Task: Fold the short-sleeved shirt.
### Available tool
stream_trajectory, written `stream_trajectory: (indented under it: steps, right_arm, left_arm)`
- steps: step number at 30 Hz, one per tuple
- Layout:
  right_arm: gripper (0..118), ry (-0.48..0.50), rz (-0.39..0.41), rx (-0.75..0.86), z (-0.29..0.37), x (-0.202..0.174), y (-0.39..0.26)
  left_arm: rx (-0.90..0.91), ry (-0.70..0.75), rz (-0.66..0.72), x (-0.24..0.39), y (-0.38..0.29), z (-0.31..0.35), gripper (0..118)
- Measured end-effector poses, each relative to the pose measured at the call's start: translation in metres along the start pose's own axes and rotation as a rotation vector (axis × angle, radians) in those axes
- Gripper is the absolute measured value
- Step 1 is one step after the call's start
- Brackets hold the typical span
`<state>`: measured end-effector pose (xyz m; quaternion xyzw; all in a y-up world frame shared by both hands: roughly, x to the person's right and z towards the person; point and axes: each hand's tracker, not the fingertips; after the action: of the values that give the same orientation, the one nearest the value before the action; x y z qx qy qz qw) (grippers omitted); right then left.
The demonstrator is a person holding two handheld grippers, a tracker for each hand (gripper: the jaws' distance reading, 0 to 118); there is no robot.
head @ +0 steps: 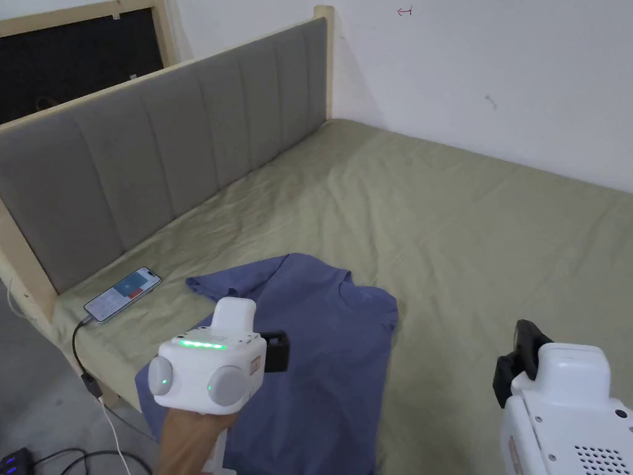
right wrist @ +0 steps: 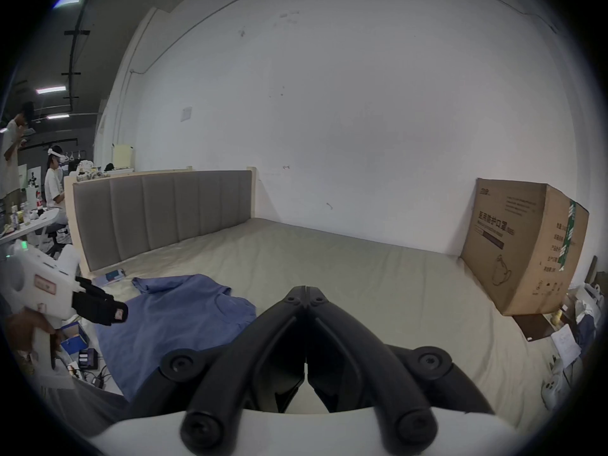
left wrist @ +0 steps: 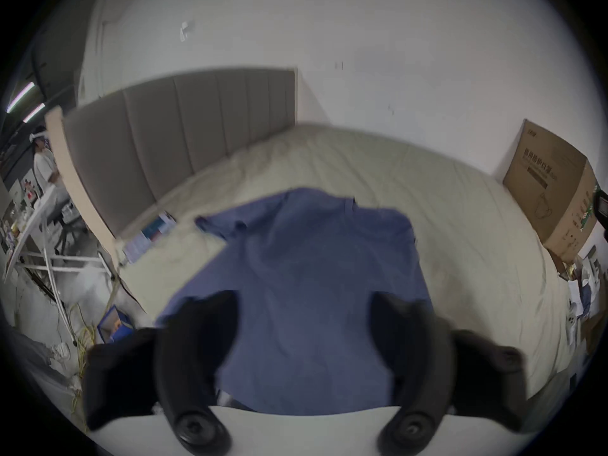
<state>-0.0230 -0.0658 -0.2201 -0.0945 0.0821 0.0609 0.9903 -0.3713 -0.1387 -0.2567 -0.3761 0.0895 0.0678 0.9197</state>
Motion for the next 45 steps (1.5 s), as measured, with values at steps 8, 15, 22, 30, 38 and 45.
stream_trajectory:
  steps: [8, 15, 22, 30, 38, 45]
  right_arm:
    - [0, -0.074, 0.009, -0.058, -0.007, 0.028, -0.018]
    - [0, -0.124, 0.021, -0.106, -0.006, 0.052, -0.032]
    - [0, -0.152, -0.016, -0.123, 0.001, 0.067, -0.037]
    - [0, -0.186, -0.058, -0.069, 0.029, 0.09, -0.029]
    - [0, -0.256, -0.069, -0.017, 0.071, 0.128, -0.025]
    - [0, -0.363, -0.078, 0.012, 0.104, 0.169, -0.025]
  left_arm:
    - [-0.218, 0.0, -0.042, 0.033, 0.003, -0.091, 107]
    - [-0.305, 0.03, -0.074, 0.047, -0.016, -0.127, 64]
    - [-0.242, -0.047, -0.016, 0.034, -0.007, -0.1, 9]
    - [-0.082, -0.293, 0.057, 0.057, 0.038, -0.017, 9]
    - [0.072, -0.483, -0.169, 0.169, 0.09, 0.059, 9]
    - [0.138, -0.695, -0.323, 0.27, 0.105, 0.11, 9]
